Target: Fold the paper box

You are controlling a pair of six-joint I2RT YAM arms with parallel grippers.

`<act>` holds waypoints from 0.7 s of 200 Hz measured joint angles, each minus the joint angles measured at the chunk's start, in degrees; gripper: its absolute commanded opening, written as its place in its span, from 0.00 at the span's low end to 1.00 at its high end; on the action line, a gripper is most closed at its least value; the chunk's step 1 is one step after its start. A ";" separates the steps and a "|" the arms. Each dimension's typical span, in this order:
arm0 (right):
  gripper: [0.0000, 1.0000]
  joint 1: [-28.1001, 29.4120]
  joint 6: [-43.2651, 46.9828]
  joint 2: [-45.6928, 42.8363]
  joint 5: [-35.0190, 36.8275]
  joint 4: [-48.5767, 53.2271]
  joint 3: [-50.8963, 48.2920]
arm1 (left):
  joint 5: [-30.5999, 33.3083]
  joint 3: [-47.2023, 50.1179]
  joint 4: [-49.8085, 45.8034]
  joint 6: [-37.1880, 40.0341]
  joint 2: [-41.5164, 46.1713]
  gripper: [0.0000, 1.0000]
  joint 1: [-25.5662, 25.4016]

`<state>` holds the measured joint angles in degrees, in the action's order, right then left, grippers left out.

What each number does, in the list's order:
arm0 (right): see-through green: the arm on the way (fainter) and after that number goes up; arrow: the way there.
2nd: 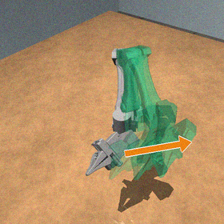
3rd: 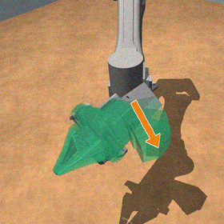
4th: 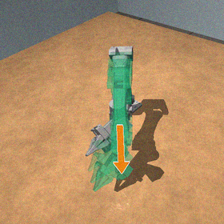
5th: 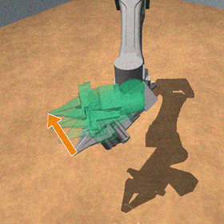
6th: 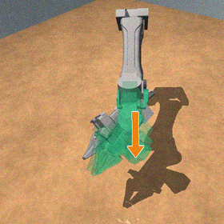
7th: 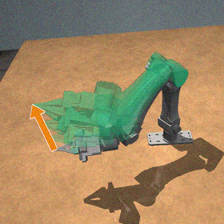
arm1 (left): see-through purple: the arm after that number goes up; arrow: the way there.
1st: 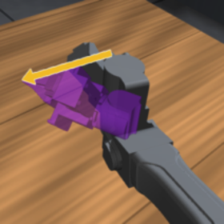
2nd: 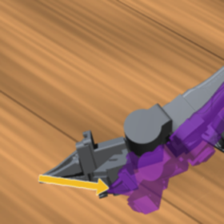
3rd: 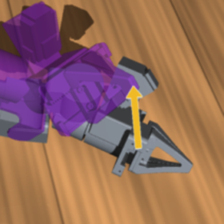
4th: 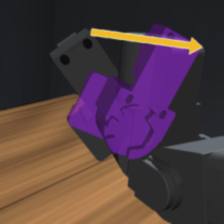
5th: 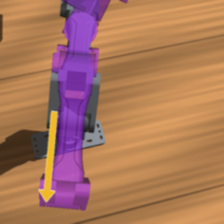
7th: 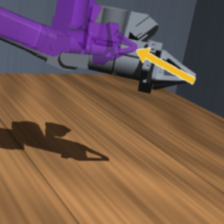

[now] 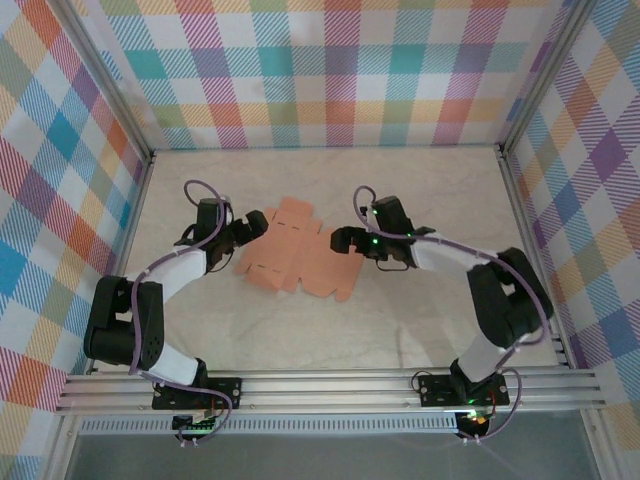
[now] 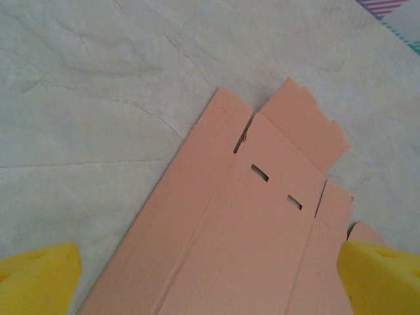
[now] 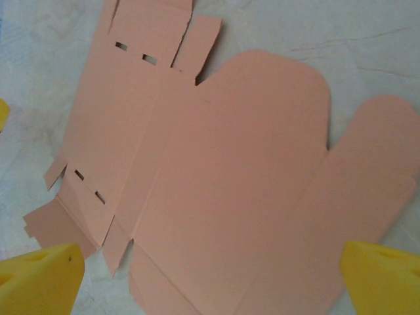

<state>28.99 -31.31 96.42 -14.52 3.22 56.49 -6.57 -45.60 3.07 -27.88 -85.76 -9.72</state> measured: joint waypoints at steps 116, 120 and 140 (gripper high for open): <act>1.00 -2.97 0.09 22.10 -4.68 7.37 23.12 | 7.30 2.60 -3.15 -14.03 -2.12 1.00 -15.13; 1.00 -3.21 0.26 21.99 -4.85 7.28 22.86 | 7.34 2.56 -3.13 -14.14 -2.91 1.00 -15.10; 1.00 -3.82 1.16 20.33 -5.14 6.64 20.26 | 7.69 0.48 -3.21 -14.05 -7.08 1.00 -14.80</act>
<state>25.17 -30.15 116.75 -19.66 9.87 76.75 1.13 -45.12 -0.14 -41.93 -92.84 -24.51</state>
